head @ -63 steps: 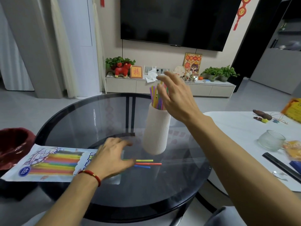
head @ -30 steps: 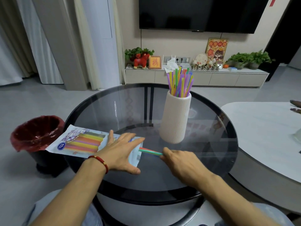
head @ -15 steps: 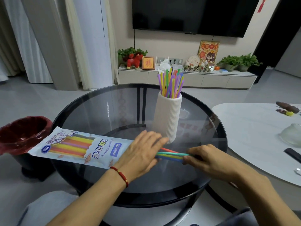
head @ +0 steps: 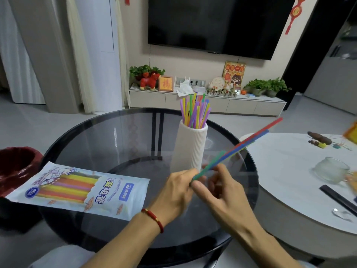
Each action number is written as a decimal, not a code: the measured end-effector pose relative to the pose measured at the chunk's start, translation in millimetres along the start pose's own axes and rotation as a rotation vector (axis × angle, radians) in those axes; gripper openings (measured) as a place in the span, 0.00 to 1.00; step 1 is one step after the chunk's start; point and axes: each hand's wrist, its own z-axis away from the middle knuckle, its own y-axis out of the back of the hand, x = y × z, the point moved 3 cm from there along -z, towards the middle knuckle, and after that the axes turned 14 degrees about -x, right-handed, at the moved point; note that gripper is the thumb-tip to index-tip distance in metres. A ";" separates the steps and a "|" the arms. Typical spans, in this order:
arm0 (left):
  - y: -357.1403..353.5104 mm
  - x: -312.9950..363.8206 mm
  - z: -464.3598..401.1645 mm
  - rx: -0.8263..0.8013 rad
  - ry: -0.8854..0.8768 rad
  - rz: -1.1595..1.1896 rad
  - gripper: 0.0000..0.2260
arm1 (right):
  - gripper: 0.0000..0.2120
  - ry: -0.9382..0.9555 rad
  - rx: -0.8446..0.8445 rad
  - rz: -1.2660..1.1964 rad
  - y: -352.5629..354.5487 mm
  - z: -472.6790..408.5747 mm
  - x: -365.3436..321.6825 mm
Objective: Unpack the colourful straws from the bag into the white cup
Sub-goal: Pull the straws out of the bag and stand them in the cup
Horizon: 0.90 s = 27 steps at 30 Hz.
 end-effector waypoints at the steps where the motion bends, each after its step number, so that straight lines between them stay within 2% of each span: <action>1: -1.1 3.9 -0.8 0.004 -0.015 0.046 0.07 | 0.12 0.018 0.047 -0.088 -1.5 -9.9 -4.0; 2: 0.0 6.1 0.3 0.017 -0.005 0.113 0.07 | 0.10 0.055 0.087 -0.113 -1.6 -18.9 -10.3; 5: 13.6 2.0 5.6 0.078 0.008 0.295 0.11 | 0.19 0.131 0.071 0.122 -3.3 -43.7 -34.3; 8: 24.5 -9.3 10.1 0.032 0.051 0.289 0.12 | 0.19 0.141 0.061 0.274 5.2 -65.1 -43.5; 10: 29.7 -17.7 13.2 0.049 0.102 0.273 0.15 | 0.17 0.135 0.045 0.287 13.8 -75.4 -47.6; 12: 31.2 -21.8 14.4 0.013 0.120 0.320 0.14 | 0.17 0.137 0.017 0.288 19.7 -79.2 -48.9; 14: 26.8 -22.9 14.3 -0.062 0.095 0.264 0.08 | 0.16 0.147 -0.037 0.269 20.0 -78.3 -49.5; 17: 20.2 -25.8 14.5 -0.028 0.109 0.109 0.01 | 0.14 0.151 -0.134 0.277 13.1 -75.9 -47.1; 21: 9.2 -32.6 12.6 -0.090 0.176 0.066 0.04 | 0.10 0.134 -0.185 0.338 5.0 -73.1 -30.8; 24: -0.2 -36.2 11.4 -0.120 0.206 0.041 0.07 | 0.12 0.080 -0.218 0.345 1.9 -67.8 -12.7; 27: -10.8 -38.8 9.8 -0.178 0.242 0.046 0.08 | 0.10 0.044 -0.212 0.299 5.2 -63.8 0.8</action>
